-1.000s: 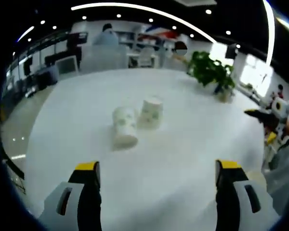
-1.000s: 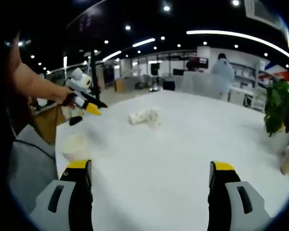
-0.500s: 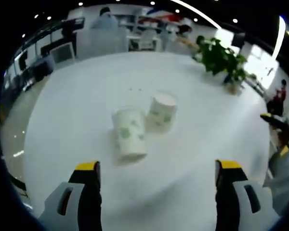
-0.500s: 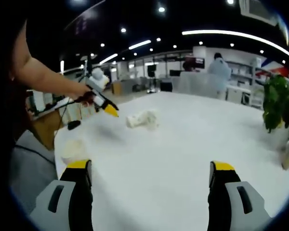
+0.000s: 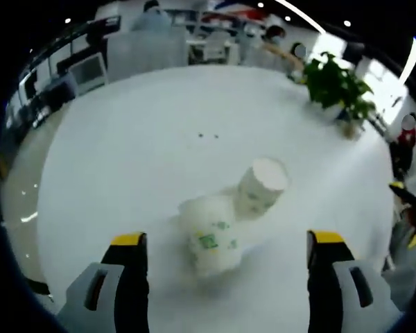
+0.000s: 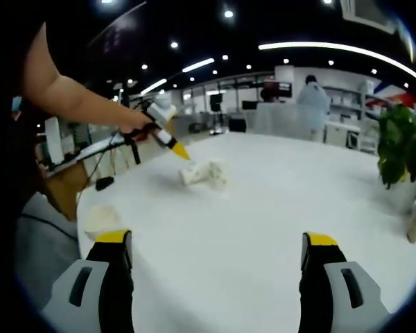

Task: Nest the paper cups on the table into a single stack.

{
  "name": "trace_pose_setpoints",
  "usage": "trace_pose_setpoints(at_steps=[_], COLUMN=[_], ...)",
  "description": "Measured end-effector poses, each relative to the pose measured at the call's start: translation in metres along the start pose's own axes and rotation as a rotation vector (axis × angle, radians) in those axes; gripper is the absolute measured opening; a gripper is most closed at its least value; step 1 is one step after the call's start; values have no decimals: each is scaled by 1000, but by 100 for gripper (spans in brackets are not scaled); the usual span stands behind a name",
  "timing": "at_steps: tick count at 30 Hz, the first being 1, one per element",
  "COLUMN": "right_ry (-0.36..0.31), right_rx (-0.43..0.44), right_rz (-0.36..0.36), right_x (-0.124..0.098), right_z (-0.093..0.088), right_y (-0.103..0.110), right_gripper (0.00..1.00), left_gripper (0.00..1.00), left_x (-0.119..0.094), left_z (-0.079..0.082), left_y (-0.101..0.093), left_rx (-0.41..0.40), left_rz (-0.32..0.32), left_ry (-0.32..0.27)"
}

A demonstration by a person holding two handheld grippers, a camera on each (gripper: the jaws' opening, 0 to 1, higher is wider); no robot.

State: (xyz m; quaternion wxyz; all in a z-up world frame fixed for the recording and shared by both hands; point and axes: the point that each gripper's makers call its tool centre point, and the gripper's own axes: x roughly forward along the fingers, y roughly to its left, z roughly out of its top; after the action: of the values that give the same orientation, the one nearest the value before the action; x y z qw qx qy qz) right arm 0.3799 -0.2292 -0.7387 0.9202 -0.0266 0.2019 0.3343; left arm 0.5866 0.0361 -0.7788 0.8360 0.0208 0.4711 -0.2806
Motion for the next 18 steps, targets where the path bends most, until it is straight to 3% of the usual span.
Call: trace_pose_setpoints(at_steps=[5,9,18], right_ry=[1,8,17], right_rx=[7,14,21], right_rz=[-2,-2,-17], right_x=[3,4,2], right_z=[-2,-6,-9], right_y=[0,-1,-9], right_gripper=[100,100,100], left_gripper=[92,89,81], left_x=[10,17,31], left_z=[7,3,0], left_y=[1,2,0], left_rx=[-23,-26,-51], left_rz=[-4,-10,-8], left_ry=[48,105,166])
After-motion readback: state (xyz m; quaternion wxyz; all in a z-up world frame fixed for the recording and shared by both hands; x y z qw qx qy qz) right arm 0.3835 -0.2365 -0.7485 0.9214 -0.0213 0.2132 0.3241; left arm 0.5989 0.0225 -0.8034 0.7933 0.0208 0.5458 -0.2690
